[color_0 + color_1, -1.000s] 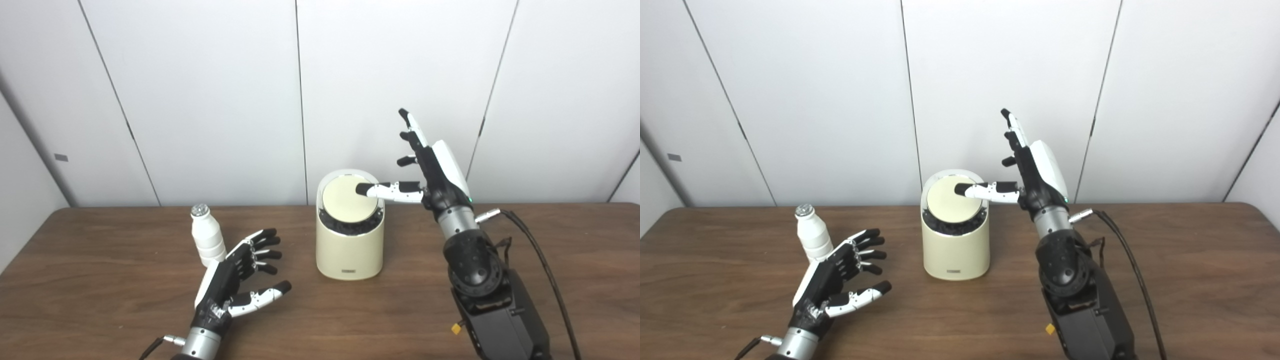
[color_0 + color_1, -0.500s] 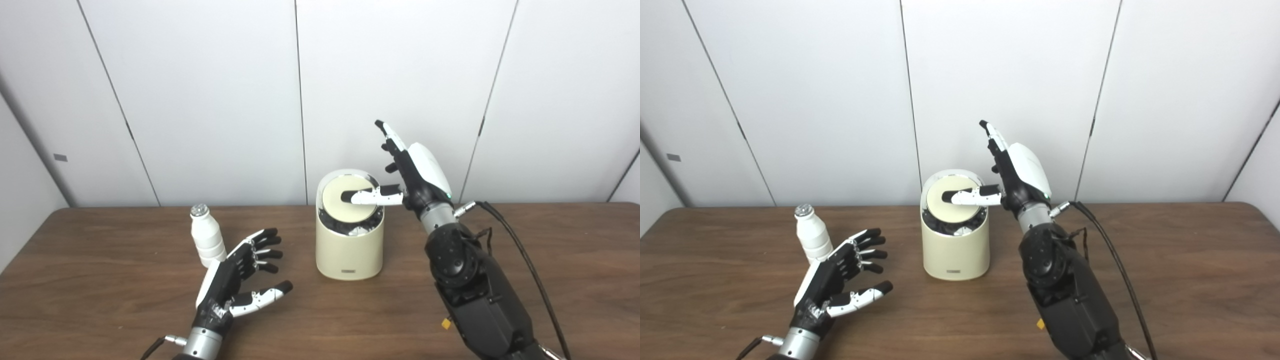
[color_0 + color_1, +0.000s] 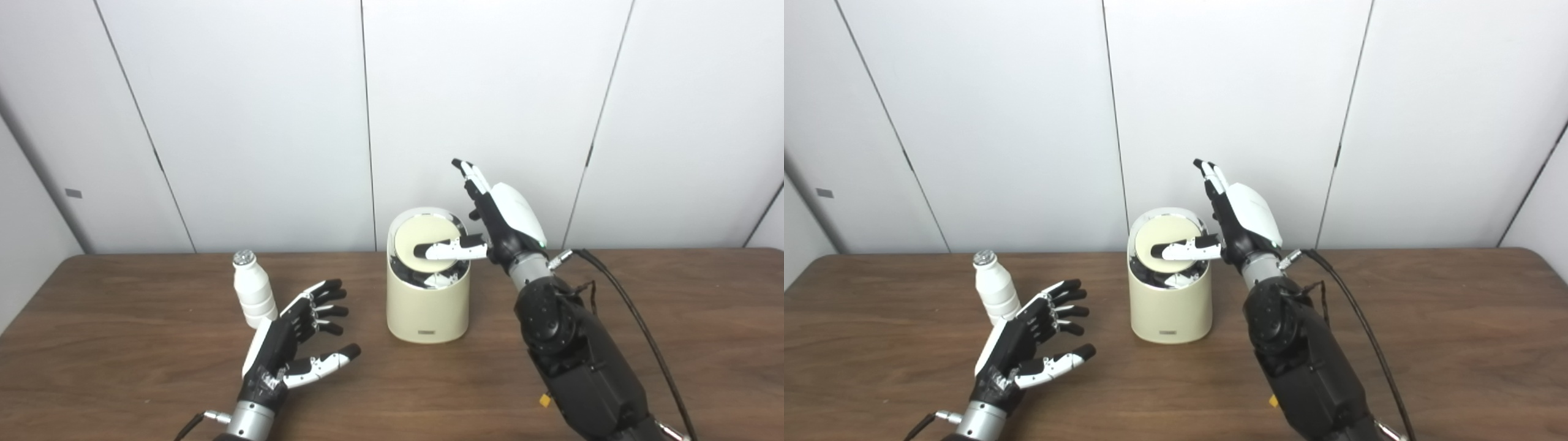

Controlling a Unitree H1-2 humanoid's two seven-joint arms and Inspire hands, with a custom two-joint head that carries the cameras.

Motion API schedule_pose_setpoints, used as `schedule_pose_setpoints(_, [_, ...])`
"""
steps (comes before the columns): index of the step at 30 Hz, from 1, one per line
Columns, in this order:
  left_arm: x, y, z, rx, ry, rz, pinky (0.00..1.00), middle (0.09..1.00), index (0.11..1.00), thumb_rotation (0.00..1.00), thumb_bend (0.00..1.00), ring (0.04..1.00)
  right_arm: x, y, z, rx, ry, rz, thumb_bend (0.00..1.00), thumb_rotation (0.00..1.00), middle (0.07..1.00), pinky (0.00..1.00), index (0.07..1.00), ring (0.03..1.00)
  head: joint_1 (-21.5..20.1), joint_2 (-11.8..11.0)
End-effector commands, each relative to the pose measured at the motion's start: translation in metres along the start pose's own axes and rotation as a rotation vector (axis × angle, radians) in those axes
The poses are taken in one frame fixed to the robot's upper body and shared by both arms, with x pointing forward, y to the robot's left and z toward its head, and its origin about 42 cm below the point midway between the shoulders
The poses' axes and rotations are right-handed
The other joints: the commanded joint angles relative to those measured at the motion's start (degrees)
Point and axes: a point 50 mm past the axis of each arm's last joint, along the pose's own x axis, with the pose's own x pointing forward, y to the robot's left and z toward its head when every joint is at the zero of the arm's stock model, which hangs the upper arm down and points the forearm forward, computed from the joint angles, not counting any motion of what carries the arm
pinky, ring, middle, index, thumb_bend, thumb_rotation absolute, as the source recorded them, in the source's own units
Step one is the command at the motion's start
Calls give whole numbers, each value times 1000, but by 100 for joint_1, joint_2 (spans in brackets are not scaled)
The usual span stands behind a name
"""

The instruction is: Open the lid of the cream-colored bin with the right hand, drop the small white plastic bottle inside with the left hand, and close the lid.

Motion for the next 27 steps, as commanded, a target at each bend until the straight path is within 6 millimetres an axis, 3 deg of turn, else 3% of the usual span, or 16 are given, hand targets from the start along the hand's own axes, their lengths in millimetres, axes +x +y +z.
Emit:
schedule_pose_setpoints(1, [14, 0, 16, 2, -76, -4, 597, 811, 840, 0, 641, 729, 12, -19, 19, -24, -69, -53, 969, 429, 999, 674, 967, 905, -3, 3])
schedule_pose_setpoints(4, [13, 0, 17, 8, -76, 1, 594, 810, 838, 0, 648, 723, 12, -18, 16, -41, -63, -47, 959, 416, 994, 656, 963, 893, -3, 3])
schedule_pose_setpoints(8, [13, 0, 18, 8, -83, 1, 601, 806, 830, 0, 652, 718, 11, -18, 13, -69, -41, -37, 920, 323, 983, 650, 962, 879, 18, 52])
schedule_pose_setpoints(27, [11, -2, 19, 13, -76, -10, 603, 806, 833, 0, 640, 723, 11, -20, 7, -128, -36, -9, 912, 252, 955, 605, 930, 838, 31, 119])
